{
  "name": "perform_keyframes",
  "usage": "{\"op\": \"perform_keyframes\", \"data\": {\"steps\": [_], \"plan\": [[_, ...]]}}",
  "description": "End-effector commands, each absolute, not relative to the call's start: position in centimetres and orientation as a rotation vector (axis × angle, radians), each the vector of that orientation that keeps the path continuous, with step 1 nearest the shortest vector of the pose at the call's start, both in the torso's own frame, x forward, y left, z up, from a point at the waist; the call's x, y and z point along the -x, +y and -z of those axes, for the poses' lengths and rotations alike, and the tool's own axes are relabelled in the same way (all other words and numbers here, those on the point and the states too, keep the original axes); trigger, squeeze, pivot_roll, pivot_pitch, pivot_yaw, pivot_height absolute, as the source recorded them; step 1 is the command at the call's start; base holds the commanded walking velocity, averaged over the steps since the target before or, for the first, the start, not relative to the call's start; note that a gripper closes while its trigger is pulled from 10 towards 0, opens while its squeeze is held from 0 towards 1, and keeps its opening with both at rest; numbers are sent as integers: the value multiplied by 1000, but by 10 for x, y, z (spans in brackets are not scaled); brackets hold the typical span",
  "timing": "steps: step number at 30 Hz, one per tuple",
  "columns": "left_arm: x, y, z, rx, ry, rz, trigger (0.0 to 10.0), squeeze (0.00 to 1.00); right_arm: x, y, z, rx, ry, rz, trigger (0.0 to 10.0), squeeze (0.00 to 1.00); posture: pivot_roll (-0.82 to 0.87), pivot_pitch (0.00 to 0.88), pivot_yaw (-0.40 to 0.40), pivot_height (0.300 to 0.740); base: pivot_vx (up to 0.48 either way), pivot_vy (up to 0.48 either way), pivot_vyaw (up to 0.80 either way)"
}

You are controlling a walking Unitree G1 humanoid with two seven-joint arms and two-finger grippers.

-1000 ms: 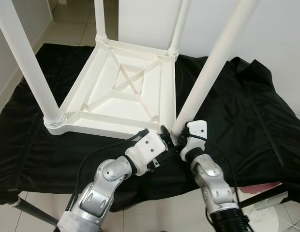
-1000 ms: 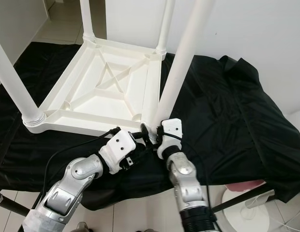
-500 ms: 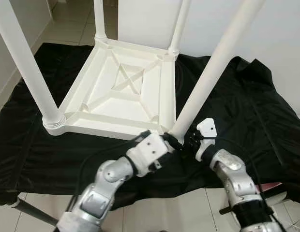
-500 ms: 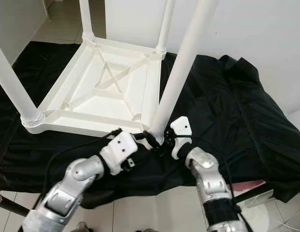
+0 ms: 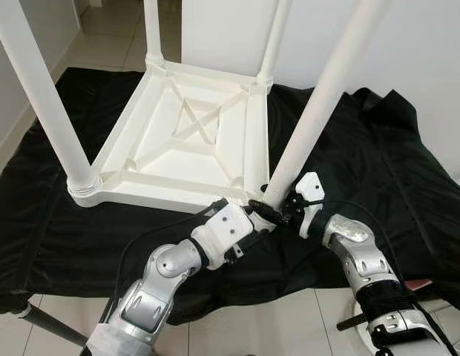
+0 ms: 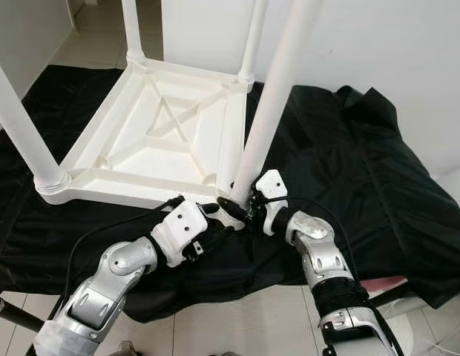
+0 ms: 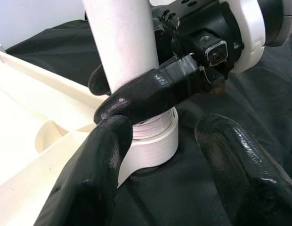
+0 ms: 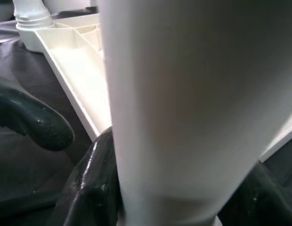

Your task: Building children table

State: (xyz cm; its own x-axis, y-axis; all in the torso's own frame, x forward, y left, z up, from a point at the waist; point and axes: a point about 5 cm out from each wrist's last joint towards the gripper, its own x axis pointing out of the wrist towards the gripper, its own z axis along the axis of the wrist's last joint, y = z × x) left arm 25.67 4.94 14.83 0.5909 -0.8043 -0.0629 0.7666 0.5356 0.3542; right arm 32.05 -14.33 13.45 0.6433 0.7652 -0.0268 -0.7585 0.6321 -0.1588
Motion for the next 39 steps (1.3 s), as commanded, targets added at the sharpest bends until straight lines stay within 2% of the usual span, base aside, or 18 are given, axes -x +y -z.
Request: {"op": "perform_keyframes", "data": {"steps": [1, 9, 16, 19, 33, 36, 37, 39], "plan": [[-255, 47, -148, -369, -111, 917, 10000, 0, -318, -148, -124, 205, 15, -888, 10000, 0, 70, 69, -129, 740, 0, 0, 0], [-254, 45, -147, -368, -107, 931, 10000, 0, -317, -150, -123, 184, -3, -881, 10000, 0, 62, 63, -125, 740, 0, 0, 0], [-254, 44, -146, -369, -107, 944, 10000, 0, -316, -155, -124, 175, -19, -802, 10000, 0, 54, 60, -124, 740, 0, 0, 0], [-253, 43, -145, -367, -106, 950, 10000, 0, -315, -158, -122, 173, -16, -665, 10000, 0, 55, 59, -130, 740, 0, 0, 0], [-248, 41, -142, -364, -98, 961, 10000, 0, -295, -138, -115, 48, -9, -395, 10000, 0, 51, 59, -135, 740, 0, 0, 0], [-249, 40, -142, -363, -99, 964, 10000, 0, -293, -131, -112, 9, -8, -238, 10000, 0, 56, 54, -136, 740, 0, 0, 0], [-249, 40, -142, -363, -99, 964, 10000, 0, -293, -131, -112, 9, -8, -238, 10000, 0, 56, 54, -136, 740, 0, 0, 0], [-248, 41, -142, -365, -99, 965, 10000, 0, -287, -122, -112, -44, -3, -90, 10000, 0, 57, 51, -134, 740, 0, 0, 0]]}}
